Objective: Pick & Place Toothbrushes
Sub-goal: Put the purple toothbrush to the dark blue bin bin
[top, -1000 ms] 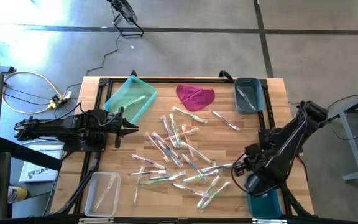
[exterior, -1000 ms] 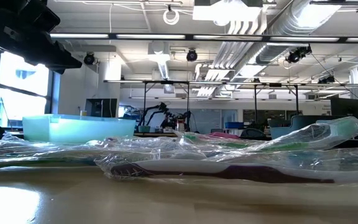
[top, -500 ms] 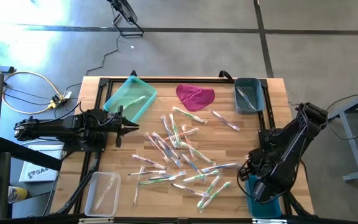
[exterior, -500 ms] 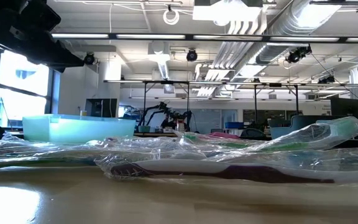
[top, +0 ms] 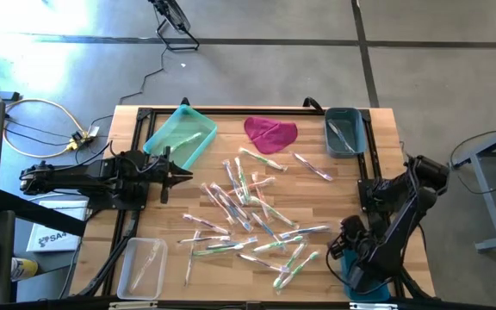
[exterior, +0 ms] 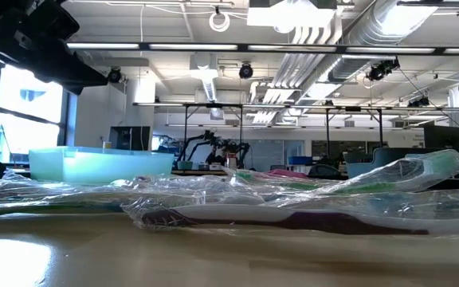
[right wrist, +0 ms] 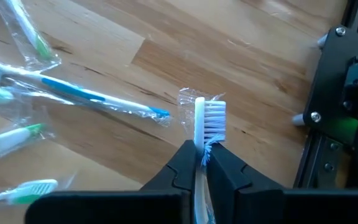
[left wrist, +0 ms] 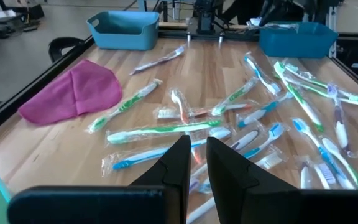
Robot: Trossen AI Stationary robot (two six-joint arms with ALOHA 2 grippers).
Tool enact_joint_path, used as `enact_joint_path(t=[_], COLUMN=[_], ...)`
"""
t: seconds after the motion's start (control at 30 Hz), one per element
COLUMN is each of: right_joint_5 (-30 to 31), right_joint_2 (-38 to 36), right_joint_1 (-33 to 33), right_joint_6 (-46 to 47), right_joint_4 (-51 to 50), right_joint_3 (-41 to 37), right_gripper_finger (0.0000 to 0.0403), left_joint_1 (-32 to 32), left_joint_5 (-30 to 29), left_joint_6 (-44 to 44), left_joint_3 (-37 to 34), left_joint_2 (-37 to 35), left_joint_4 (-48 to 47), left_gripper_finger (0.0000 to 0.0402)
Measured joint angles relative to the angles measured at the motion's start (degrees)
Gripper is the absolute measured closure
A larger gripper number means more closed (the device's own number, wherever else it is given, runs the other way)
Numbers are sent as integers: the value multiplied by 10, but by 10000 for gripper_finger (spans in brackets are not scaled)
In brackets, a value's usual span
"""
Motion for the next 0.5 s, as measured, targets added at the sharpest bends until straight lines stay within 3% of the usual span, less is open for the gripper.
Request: enact_joint_path(t=[0.2,0.5], right_joint_5=[-38,-35], right_joint_2=[0,0], right_joint_1=[0,0], right_joint_6=[-2,-16], right_joint_4=[15,28], right_joint_3=[0,0], right_gripper_finger=[373,324], left_joint_1=[0,0], left_joint_5=[0,1], left_joint_6=[-14,-16], left_joint_3=[0,0], left_joint_2=[0,0], left_joint_4=[0,-6], left_gripper_finger=[352,352])
